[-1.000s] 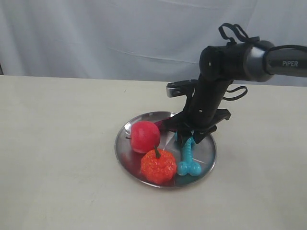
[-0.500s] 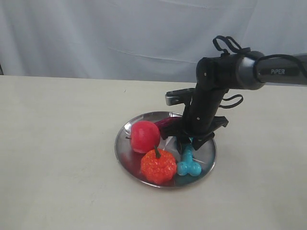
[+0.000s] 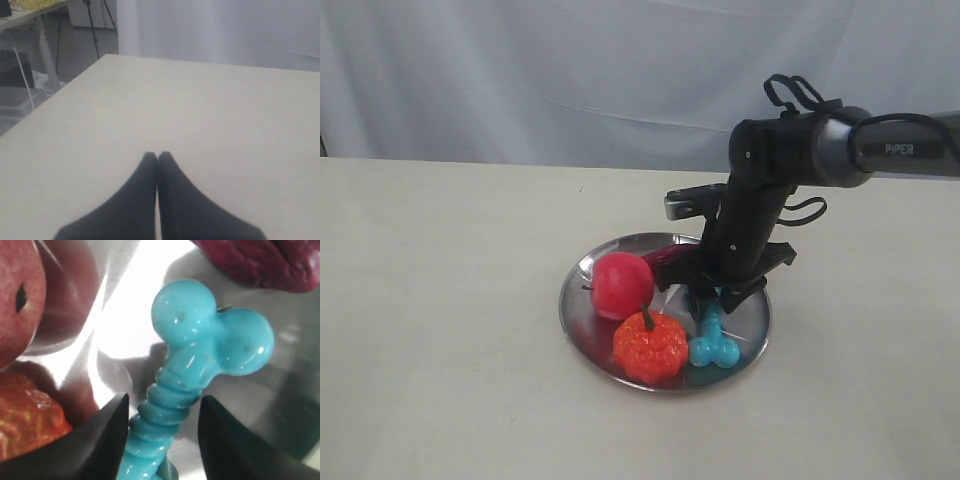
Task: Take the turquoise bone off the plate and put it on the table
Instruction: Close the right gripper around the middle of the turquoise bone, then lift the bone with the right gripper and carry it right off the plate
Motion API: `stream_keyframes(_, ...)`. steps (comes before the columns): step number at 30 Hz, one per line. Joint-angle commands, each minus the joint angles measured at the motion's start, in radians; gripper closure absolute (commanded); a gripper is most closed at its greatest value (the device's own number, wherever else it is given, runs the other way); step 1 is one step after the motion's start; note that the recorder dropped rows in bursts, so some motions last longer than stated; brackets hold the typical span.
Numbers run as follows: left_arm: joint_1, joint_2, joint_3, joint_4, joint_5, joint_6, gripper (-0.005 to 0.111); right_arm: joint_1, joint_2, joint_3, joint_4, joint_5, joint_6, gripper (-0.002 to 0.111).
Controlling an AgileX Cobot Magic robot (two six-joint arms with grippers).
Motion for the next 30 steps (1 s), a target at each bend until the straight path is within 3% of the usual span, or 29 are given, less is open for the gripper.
stream_keyframes(1,0.002,-0.001,0.003,0.0,-0.005,-0.004,0.107,0.0,-0.004,0.0,-0.006,-0.004,-0.007,0.08)
stream_keyframes(5,0.002,-0.001,0.003,0.0,-0.005,-0.004,0.107,0.0,-0.004,0.0,-0.006,-0.006,-0.007,0.099)
stream_keyframes(8,0.002,-0.001,0.003,0.0,-0.005,-0.004,0.107,0.0,-0.004,0.0,-0.006,-0.006,-0.007,0.106)
stream_keyframes(30,0.002,-0.001,0.003,0.0,-0.005,-0.004,0.107,0.0,-0.116,0.0,-0.003,0.016,0.002,0.105)
